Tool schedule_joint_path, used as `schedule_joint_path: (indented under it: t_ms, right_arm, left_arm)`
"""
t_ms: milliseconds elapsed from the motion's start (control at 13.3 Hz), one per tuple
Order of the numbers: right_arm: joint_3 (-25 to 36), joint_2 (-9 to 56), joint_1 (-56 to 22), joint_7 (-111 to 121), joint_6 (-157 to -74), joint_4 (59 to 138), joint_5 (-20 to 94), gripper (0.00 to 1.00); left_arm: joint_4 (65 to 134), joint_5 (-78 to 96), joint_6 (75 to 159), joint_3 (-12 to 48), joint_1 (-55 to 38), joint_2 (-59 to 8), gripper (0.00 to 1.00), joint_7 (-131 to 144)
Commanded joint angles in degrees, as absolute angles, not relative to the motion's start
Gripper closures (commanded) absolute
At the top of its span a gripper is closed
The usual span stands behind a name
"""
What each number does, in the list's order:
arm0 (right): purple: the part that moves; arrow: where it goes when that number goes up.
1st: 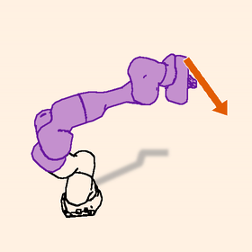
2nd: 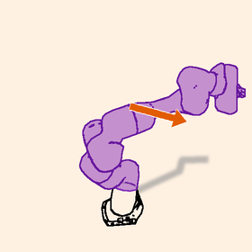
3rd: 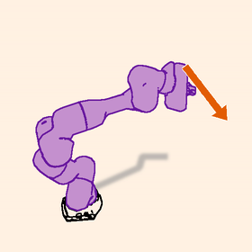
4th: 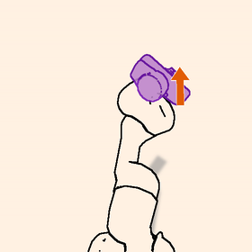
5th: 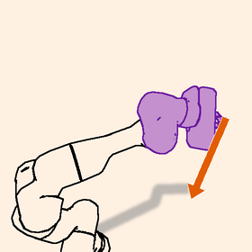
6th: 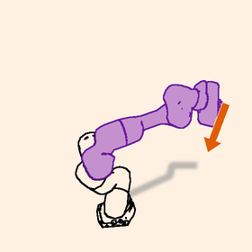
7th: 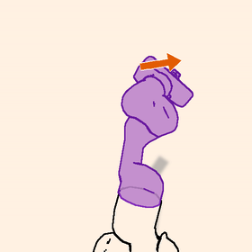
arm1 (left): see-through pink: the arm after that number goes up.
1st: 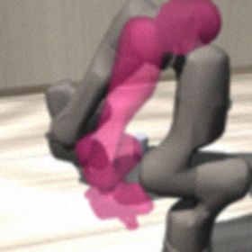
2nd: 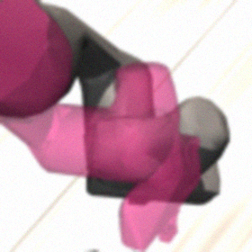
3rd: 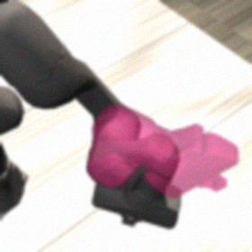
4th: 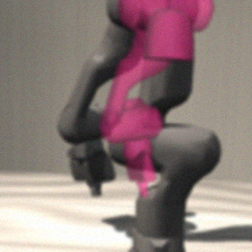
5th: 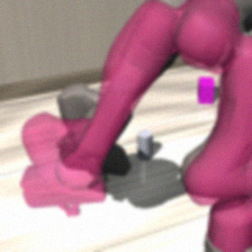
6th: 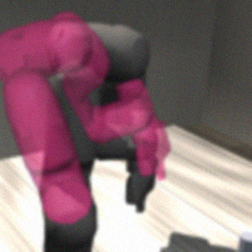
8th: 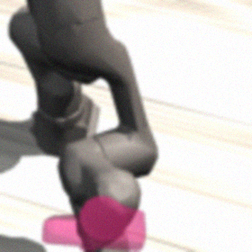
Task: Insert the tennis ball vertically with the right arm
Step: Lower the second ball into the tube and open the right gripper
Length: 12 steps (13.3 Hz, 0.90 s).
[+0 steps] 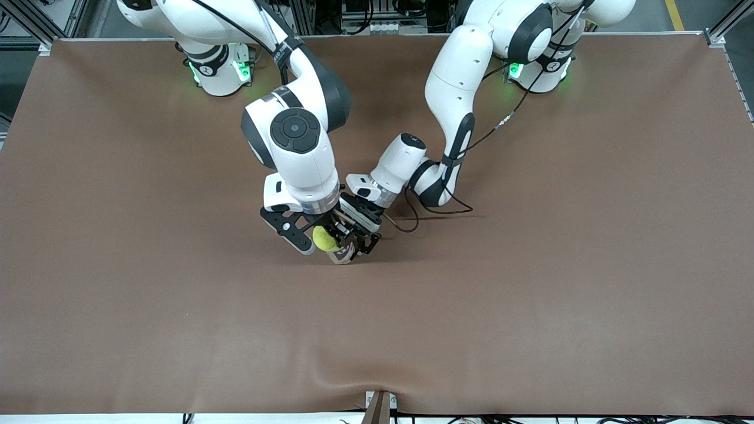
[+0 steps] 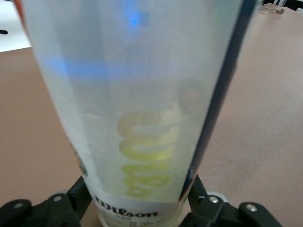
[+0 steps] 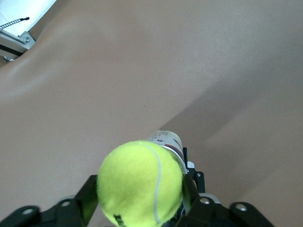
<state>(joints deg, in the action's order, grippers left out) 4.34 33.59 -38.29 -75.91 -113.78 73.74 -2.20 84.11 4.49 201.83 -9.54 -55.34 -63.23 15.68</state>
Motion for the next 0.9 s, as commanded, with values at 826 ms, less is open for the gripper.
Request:
schedule_joint_path:
  t_ms: [826]
  right_arm:
    - [3.9, 27.5, -31.2, -66.5, -100.2, 71.5, -2.2, 0.00]
  left_arm:
    - [82.5, 6.0, 201.5, -10.5, -56.3, -63.9, 0.00, 15.7]
